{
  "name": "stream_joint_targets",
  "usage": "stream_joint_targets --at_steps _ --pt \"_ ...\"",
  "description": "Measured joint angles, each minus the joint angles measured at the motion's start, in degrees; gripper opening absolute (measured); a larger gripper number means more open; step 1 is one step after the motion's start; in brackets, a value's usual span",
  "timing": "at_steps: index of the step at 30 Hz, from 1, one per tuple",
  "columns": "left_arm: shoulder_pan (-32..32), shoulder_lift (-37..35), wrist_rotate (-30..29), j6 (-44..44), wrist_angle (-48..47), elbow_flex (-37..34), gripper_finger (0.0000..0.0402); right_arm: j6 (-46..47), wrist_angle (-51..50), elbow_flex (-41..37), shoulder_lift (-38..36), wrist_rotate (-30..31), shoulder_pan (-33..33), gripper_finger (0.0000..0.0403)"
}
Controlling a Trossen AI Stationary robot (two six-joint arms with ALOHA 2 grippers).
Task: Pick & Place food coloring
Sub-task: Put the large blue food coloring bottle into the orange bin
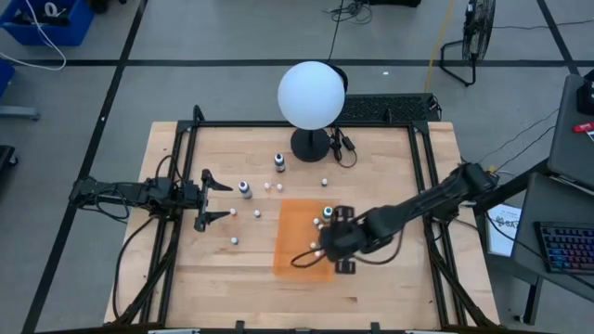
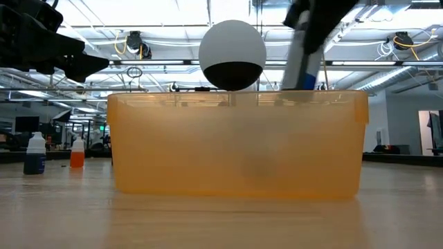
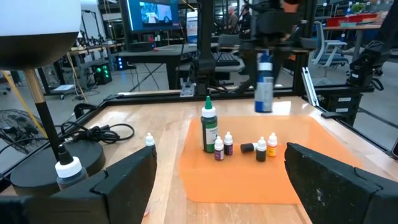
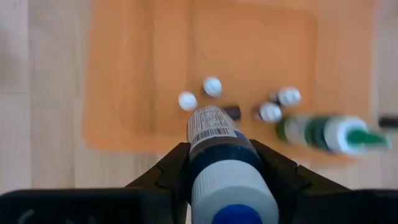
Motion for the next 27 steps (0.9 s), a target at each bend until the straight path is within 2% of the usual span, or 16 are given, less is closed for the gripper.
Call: stream_joint_targets --at_steps 4,8,14,20,27 --pt "0.01 0.00 0.01 0.00 0.01 0.01 0.0351 -5.47 -2.46 7.13 6.12 -0.87 -0.93 0.0125" --pt "0.01 0.00 0.01 0.00 0.00 -0.01 0.0351 -8.33 -5.57 10.00 9.90 -0.90 -3.04 0.0125" --pt "0.01 -0.01 0.01 0.00 -0.01 0.01 0.0351 -7.32 -12.45 9.95 11.02 -0.85 -6.33 0.0125" --pt "0.01 0.01 0.02 0.00 -0.01 0.01 0.0351 -7.55 -12.00 9.82 10.97 -1.32 -7.26 0.0125" --pt "0.01 0.01 0.02 0.00 -0.01 -0.01 0.0351 -7.66 -9.12 6.02 10.90 -4.02 -7.67 0.0125"
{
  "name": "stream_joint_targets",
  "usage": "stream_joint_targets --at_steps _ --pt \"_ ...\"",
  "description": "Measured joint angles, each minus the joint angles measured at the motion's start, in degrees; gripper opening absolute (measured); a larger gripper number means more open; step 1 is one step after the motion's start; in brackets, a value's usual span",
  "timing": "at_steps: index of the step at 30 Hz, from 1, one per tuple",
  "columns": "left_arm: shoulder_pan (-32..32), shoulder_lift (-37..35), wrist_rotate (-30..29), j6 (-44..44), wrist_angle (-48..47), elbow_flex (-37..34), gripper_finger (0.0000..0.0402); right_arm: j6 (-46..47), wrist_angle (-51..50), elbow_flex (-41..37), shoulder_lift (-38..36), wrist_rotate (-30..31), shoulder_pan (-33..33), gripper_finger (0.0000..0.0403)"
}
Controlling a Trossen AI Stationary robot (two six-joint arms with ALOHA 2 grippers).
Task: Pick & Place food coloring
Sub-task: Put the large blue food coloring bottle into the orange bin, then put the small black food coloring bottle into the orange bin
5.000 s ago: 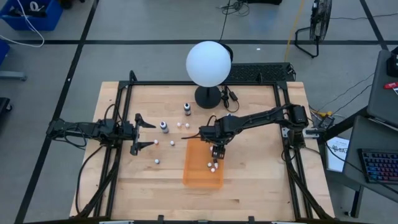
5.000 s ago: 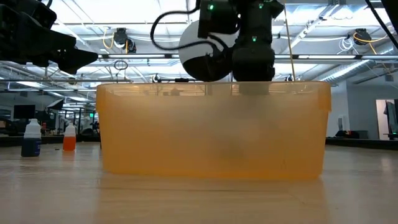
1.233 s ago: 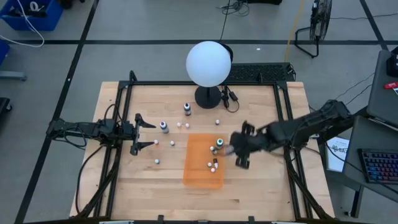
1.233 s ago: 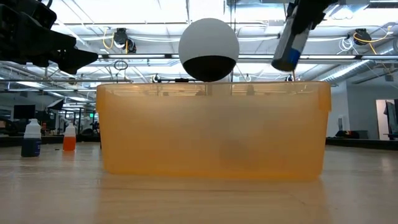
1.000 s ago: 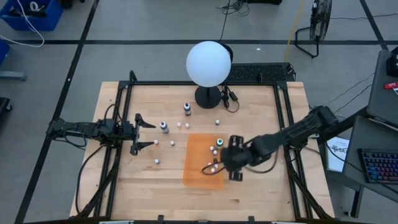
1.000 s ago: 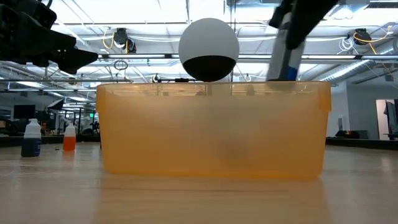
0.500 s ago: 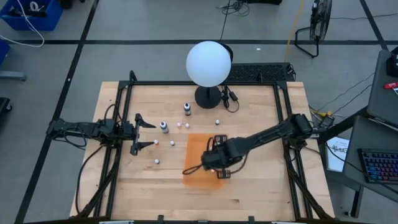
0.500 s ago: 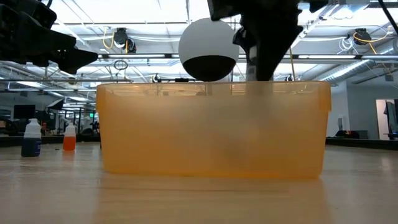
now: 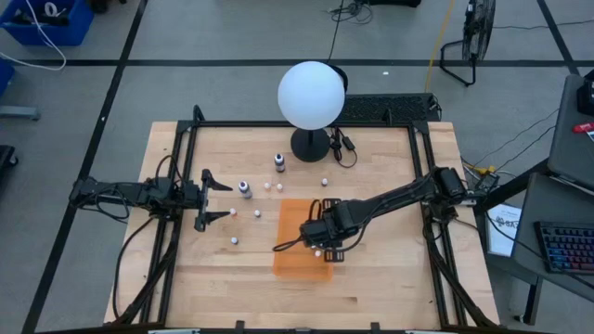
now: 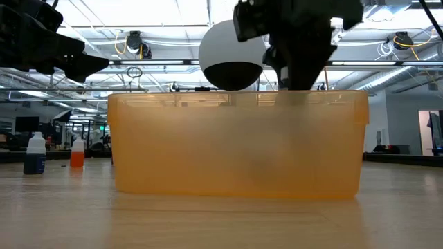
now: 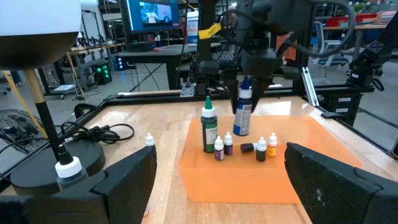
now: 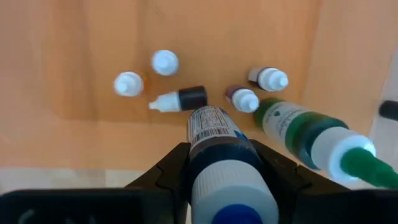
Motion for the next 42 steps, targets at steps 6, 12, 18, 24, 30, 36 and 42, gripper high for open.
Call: stream_joint_targets --at_steps 6,12,18,24,30,36,42 --pt "0.00 0.00 0.00 0.00 0.00 0.01 0.0351 0.22 3.28 -4.26 0.07 -2.26 -0.38 0.0125" --pt "0.00 0.00 0.00 0.00 0.02 0.01 0.0351 0.22 5.82 -6.97 0.07 -3.06 -0.72 0.0125" --pt "-0.02 0.00 -0.02 0.00 0.00 0.02 0.0351 0.85 7.55 -7.96 0.02 -5.38 -0.72 0.0125" --pt "0.00 -0.01 -0.01 0.00 0.01 0.01 0.0351 4.10 8.90 -8.12 -0.02 -6.08 -0.72 0.0138" --pt "-0.01 -0.01 -0.01 0.00 0.01 0.00 0.0351 7.72 8.84 -8.19 0.00 -6.10 -0.72 0.0265" --pt "0.00 -0.01 0.00 0.00 0.01 0.01 0.0351 10.31 7.98 -8.19 -1.65 -6.15 -0.72 0.0304" --pt "0.00 0.00 0.00 0.00 0.00 0.00 0.0351 12.92 5.95 -8.19 -7.77 -5.75 -0.70 0.0292"
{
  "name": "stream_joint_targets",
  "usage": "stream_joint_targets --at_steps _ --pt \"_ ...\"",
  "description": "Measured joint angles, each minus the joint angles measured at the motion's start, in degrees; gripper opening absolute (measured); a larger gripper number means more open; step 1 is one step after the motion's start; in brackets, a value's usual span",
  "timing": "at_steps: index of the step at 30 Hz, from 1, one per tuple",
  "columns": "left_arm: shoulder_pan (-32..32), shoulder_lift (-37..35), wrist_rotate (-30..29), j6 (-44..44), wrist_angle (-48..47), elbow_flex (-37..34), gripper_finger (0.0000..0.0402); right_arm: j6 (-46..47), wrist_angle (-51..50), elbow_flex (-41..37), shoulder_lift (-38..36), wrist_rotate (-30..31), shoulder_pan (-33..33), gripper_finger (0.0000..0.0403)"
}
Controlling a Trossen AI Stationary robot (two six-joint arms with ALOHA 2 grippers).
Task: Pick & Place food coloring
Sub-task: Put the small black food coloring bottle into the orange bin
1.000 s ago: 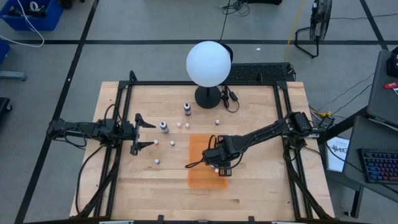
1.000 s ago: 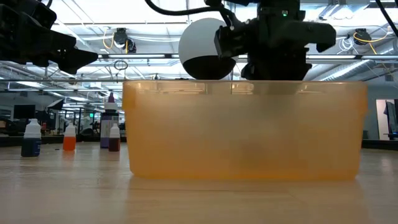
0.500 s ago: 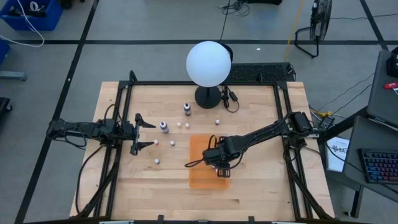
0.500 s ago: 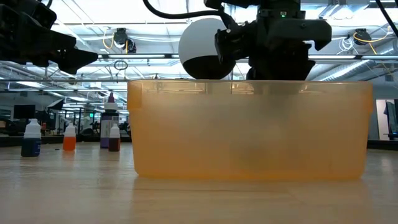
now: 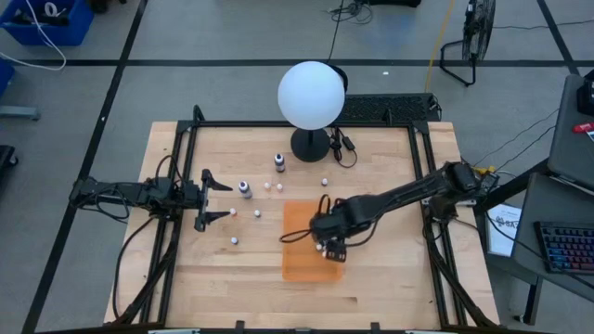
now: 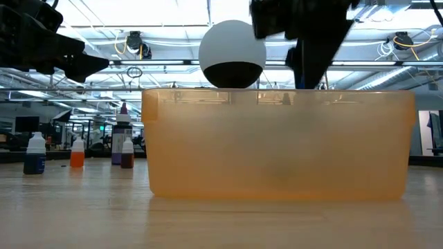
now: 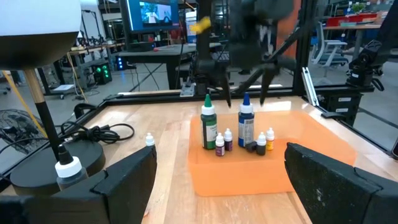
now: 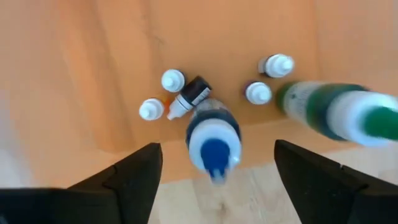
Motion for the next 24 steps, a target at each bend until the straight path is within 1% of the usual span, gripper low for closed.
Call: stream_joint_targets --at_steps 3,7,9,12,15,19,24 --pt "-0.01 0.00 0.00 0.00 0.00 0.01 0.0351 0.24 -0.41 0.00 -4.19 1.16 -0.31 0.0283" --pt "-0.02 0.00 -0.01 0.00 0.00 0.01 0.0351 -1.80 -0.18 0.02 -9.77 7.07 -2.20 0.0275" --pt "-0.01 -0.02 0.00 0.00 0.00 0.00 0.0351 -3.01 -0.14 0.04 -12.27 9.09 -4.60 0.0272" --pt "0.00 0.00 -0.02 0.00 0.00 0.02 0.0351 -4.37 -0.14 0.11 -14.36 8.89 -10.17 0.0268" --pt "0.00 0.00 -0.02 0.00 0.02 0.02 0.0351 -6.93 -0.78 0.11 -14.51 8.70 -16.43 0.0264" --pt "-0.01 0.00 0.00 0.00 0.01 0.00 0.0351 -10.23 -0.55 0.11 -12.20 6.31 -24.21 0.0261" --pt "0.00 0.00 0.00 0.00 0.02 0.02 0.0351 -15.15 0.52 0.11 -6.88 5.78 -30.05 0.0260"
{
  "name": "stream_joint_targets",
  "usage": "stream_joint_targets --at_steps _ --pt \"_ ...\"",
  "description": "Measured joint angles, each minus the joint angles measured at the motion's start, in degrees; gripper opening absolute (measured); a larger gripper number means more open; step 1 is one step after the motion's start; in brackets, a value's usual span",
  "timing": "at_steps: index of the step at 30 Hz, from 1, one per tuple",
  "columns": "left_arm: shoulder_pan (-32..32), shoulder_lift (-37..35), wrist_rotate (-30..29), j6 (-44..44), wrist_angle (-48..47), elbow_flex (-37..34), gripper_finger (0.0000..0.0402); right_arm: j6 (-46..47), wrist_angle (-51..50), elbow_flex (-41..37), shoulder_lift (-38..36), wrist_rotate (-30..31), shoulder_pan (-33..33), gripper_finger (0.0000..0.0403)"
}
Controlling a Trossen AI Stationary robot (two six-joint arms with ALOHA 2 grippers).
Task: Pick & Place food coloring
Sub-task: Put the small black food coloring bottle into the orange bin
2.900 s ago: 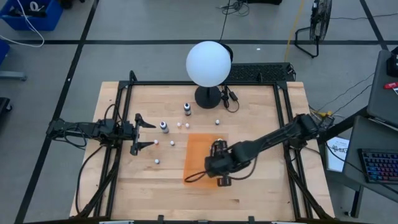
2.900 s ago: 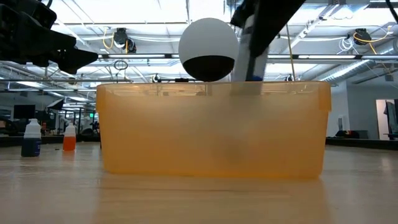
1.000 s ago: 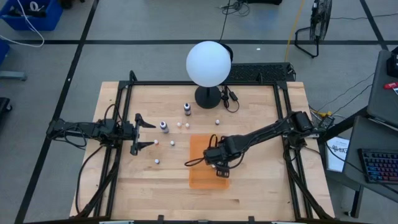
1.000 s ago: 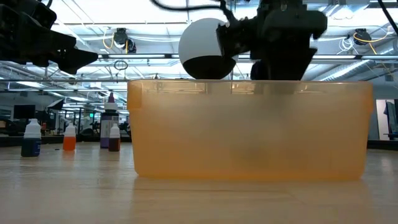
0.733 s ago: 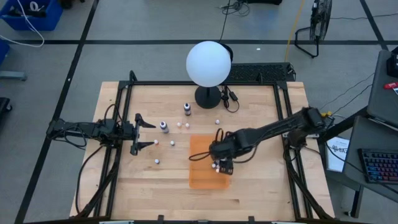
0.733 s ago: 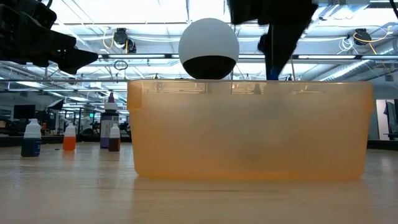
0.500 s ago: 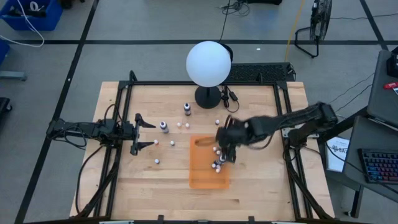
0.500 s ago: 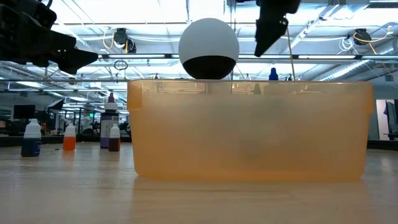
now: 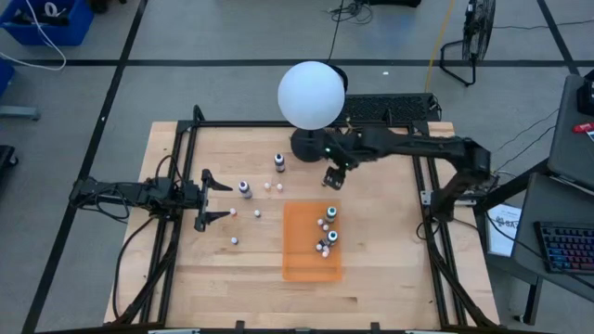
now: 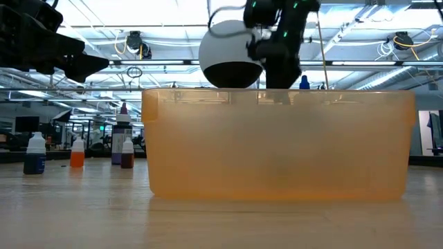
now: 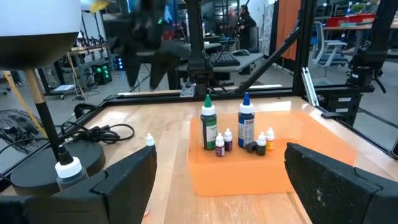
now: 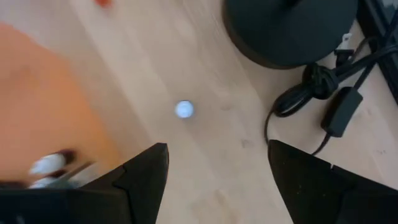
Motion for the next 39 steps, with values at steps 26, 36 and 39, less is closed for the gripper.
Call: stream_joint_targets --at_steps 26,36,39 --pt "0.00 0.00 0.00 0.00 0.00 -0.01 0.0351 -6.94 8.53 -0.04 18.02 -6.18 -2.59 0.0258" --pt "0.00 0.00 0.00 0.00 0.00 -0.01 0.0351 -6.16 8.50 -0.04 18.12 -10.62 -2.75 0.0240" --pt "0.00 -0.02 0.00 0.00 0.00 0.00 0.0351 -6.13 8.26 -0.04 18.12 -11.22 -2.75 0.0216"
